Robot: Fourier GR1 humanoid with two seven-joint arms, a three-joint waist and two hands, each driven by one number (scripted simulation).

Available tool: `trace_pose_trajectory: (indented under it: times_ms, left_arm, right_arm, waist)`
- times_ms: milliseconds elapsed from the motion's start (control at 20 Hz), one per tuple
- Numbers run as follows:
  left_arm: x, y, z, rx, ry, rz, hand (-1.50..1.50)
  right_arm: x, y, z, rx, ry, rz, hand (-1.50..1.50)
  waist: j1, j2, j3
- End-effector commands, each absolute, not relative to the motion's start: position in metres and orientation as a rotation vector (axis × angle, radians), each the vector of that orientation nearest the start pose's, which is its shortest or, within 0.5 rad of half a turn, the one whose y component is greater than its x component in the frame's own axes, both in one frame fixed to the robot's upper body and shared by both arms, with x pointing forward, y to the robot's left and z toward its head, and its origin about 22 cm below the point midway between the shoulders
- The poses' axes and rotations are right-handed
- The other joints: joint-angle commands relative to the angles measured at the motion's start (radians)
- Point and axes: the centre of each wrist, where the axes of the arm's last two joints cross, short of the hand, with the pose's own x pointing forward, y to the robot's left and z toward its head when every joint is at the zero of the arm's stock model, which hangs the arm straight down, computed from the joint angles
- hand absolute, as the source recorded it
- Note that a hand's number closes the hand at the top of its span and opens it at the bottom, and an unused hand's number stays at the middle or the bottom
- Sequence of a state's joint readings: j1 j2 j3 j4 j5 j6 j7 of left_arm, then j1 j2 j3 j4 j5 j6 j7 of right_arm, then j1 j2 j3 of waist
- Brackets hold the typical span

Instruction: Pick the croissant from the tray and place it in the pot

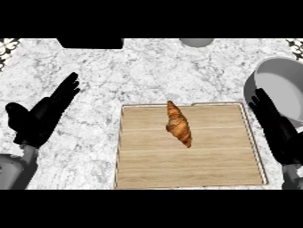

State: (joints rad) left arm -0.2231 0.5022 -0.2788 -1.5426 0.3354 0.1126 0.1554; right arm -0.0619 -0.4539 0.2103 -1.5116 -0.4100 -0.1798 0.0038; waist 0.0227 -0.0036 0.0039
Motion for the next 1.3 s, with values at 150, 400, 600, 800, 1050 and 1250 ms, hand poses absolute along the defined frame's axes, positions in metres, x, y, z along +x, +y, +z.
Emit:
trace_pose_trajectory:
  times_ms: [150,400,600,800,1050,1250]
  left_arm:
    - [0.298,0.252,0.089,0.013,-1.684,-0.222,0.0]
    - [0.309,0.243,0.102,-0.018,-1.76,-0.083,0.0]
    - [0.308,0.244,0.097,0.001,-1.769,-0.051,0.0]
    - [0.312,0.245,0.09,0.014,-1.789,-0.014,0.0]
    - [0.311,0.239,0.079,0.048,-1.779,0.01,0.0]
    - [0.3,0.247,0.072,0.053,-1.761,0.016,0.0]
  right_arm:
    - [0.301,-0.226,0.119,0.408,-1.769,0.619,1.5]
    - [0.33,-0.248,0.201,0.098,-2.029,1.083,-1.5]
    - [0.331,-0.238,0.195,0.34,-2.076,1.421,-1.5]
    - [0.35,-0.251,0.2,0.398,-2.105,1.603,-1.5]
    - [0.366,-0.235,0.201,0.231,-2.004,1.94,-1.5]
    - [0.372,-0.212,0.205,0.089,-1.845,2.16,-1.5]
  waist:
    - [0.122,0.008,-0.005]
    - [0.12,0.033,-0.005]
    - [0.091,0.033,0.001]
    - [0.065,0.037,-0.001]
    - [0.038,0.022,-0.004]
    - [0.035,0.012,-0.005]
